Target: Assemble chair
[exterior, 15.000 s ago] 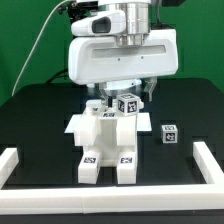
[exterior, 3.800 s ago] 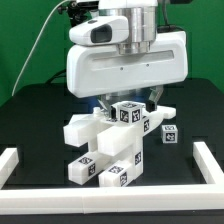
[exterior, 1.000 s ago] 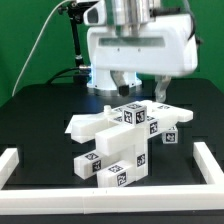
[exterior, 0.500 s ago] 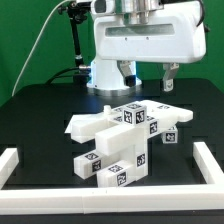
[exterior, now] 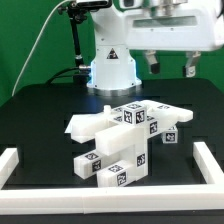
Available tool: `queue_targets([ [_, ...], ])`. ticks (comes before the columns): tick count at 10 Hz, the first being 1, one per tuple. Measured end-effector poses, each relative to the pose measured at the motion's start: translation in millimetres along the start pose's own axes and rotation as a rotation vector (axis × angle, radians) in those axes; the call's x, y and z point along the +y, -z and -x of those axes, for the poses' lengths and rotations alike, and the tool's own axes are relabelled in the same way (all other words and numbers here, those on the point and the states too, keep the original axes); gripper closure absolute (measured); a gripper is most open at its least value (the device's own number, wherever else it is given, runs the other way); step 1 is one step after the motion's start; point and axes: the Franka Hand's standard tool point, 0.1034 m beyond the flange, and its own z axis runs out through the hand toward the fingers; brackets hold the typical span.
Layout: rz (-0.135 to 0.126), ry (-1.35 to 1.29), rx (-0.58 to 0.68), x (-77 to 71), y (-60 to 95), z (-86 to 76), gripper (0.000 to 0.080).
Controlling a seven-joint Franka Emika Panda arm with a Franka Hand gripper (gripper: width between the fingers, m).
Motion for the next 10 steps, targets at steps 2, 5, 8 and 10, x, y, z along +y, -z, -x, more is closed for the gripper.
queue_targets([
  [2, 0.023, 0.011, 0.011, -2.3, -3.3, 17.0, 0.0150],
  [5, 0.024, 0.011, 0.010, -1.7, -4.0, 17.5, 0.0150],
  [8, -0.003, -0.087, 0.042, 36.5, -37.7, 51.1, 0.0150],
  [10, 0.028, -0.059, 0.059, 47.6, -75.1, 73.5, 0.0150],
])
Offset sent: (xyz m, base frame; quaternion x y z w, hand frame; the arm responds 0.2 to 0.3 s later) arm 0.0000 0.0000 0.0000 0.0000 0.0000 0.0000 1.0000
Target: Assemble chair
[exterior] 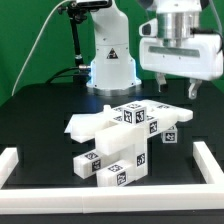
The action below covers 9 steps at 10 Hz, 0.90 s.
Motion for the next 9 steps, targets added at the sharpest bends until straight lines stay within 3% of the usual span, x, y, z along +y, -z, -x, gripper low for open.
queue_targets([
  [1, 0.014, 0.021, 0.012, 1.0, -16.5, 5.6, 0.0150],
  [3, 0.032, 0.046, 0.016, -3.3, -31.0, -1.7, 0.0150],
  [7, 0.018, 0.057, 0.020, -21.6, -39.7, -18.6, 0.0150],
  [9, 0.028, 0.073, 0.028, -21.6, -51.1, -25.8, 0.0150],
])
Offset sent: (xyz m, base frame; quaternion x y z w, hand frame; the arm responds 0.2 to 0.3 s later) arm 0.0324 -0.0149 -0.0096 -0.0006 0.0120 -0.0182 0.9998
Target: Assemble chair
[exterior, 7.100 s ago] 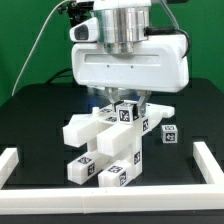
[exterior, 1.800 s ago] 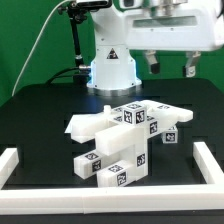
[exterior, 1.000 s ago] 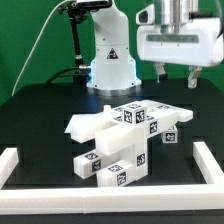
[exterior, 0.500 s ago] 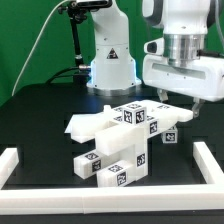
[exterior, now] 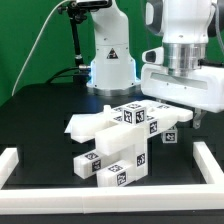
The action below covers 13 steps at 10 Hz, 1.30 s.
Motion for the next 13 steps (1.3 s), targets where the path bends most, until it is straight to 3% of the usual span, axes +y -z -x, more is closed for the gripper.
queue_targets([
  [4, 0.022, 0.011, 0.006, 9.3, -17.0, -4.9, 0.0150],
  [8, 0.024, 0.004, 0.008, 12.0, -20.4, -3.0, 0.0150],
  [9, 0.024, 0.004, 0.008, 12.0, -20.4, -3.0, 0.0285],
  [10, 0.024, 0.005, 0.008, 12.0, -20.4, -3.0, 0.0285],
  [11, 0.023, 0.005, 0.008, 11.5, -20.2, -3.2, 0.0409],
  [13, 0.023, 0.005, 0.008, 11.5, -20.2, -3.1, 0.0409],
])
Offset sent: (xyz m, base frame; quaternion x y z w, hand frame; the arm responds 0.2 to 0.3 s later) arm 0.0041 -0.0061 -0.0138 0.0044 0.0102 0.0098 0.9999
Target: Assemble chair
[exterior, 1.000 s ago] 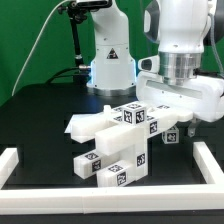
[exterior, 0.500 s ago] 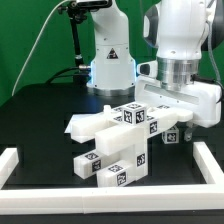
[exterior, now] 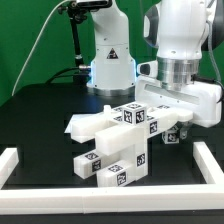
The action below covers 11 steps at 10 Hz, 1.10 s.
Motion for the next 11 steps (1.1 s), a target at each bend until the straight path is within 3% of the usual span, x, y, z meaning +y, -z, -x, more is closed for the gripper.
queue_targets([
  [5, -0.001, 0.004, -0.001, -1.0, 1.0, 1.9, 0.0409],
  [6, -0.001, 0.020, -0.026, -4.0, 14.6, 17.0, 0.0407],
  [9, -0.056, 0.046, -0.093, 5.9, 72.3, 35.4, 0.0407],
  [10, -0.074, 0.070, -0.116, 7.7, 91.3, 28.2, 0.0407],
  [11, -0.094, 0.083, -0.145, 10.0, 115.2, 11.0, 0.0407],
])
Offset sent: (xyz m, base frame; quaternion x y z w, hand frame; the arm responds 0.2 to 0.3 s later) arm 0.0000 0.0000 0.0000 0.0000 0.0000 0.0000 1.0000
